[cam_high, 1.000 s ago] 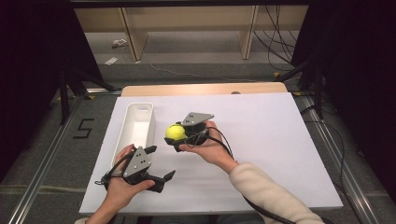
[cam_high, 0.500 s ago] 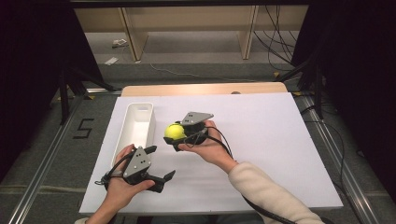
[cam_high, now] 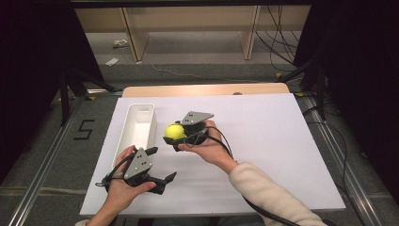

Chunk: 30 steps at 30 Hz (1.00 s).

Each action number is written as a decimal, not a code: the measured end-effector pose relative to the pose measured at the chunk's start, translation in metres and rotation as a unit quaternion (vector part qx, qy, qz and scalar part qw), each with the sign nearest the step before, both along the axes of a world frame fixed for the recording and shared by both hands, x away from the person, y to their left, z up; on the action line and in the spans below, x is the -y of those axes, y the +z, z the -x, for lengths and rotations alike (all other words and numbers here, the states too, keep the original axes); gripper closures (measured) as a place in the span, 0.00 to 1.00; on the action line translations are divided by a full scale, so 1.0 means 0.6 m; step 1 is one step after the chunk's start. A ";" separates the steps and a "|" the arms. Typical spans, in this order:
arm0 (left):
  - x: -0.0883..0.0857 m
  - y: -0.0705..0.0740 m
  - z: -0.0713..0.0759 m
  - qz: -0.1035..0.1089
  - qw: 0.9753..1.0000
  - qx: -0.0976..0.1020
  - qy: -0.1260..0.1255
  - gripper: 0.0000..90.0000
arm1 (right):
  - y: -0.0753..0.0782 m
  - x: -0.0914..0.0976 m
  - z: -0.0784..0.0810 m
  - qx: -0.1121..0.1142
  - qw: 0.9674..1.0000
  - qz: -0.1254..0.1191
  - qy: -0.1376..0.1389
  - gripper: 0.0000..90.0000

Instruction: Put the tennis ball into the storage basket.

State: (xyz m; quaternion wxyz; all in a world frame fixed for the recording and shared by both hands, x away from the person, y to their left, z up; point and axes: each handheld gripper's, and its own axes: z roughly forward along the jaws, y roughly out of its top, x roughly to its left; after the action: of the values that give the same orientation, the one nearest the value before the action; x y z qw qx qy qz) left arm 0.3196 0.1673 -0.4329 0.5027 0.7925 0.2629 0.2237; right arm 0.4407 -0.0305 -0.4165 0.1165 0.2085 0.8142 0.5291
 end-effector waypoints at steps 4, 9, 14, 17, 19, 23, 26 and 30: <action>0.000 0.000 0.000 -0.001 1.000 -0.001 0.000 0.00 | 0.002 -0.002 -0.001 0.002 1.000 -0.002 -0.001 0.30; 0.000 0.000 0.000 0.000 1.000 0.000 0.000 0.00 | 0.005 -0.004 -0.003 0.003 1.000 -0.002 -0.002 0.30; 0.000 0.000 0.000 -0.001 1.000 0.000 0.000 0.00 | 0.006 -0.006 -0.004 0.001 1.000 -0.004 -0.001 0.30; 0.000 0.001 0.000 -0.001 1.000 0.000 0.000 0.00 | 0.006 -0.008 -0.005 0.002 1.000 -0.004 0.000 0.30; 0.000 0.000 0.000 -0.001 1.000 0.000 0.000 0.00 | 0.006 -0.010 -0.005 0.002 1.000 -0.005 -0.001 0.30; 0.000 0.001 0.000 -0.001 1.000 0.000 0.000 0.00 | 0.007 -0.011 -0.006 0.002 1.000 -0.005 -0.001 0.30; 0.000 0.001 0.001 -0.001 1.000 0.000 -0.001 0.00 | 0.008 -0.013 -0.006 0.002 1.000 -0.005 -0.001 0.30; 0.000 0.000 0.001 0.000 1.000 -0.001 -0.001 0.00 | 0.009 -0.015 -0.006 0.002 1.000 -0.004 0.001 0.30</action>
State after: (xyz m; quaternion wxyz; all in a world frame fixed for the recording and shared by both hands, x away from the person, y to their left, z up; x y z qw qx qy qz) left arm 0.3192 0.1671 -0.4326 0.5031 0.7929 0.2626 0.2219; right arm 0.4446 -0.0214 -0.4111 0.1173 0.2073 0.8120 0.5328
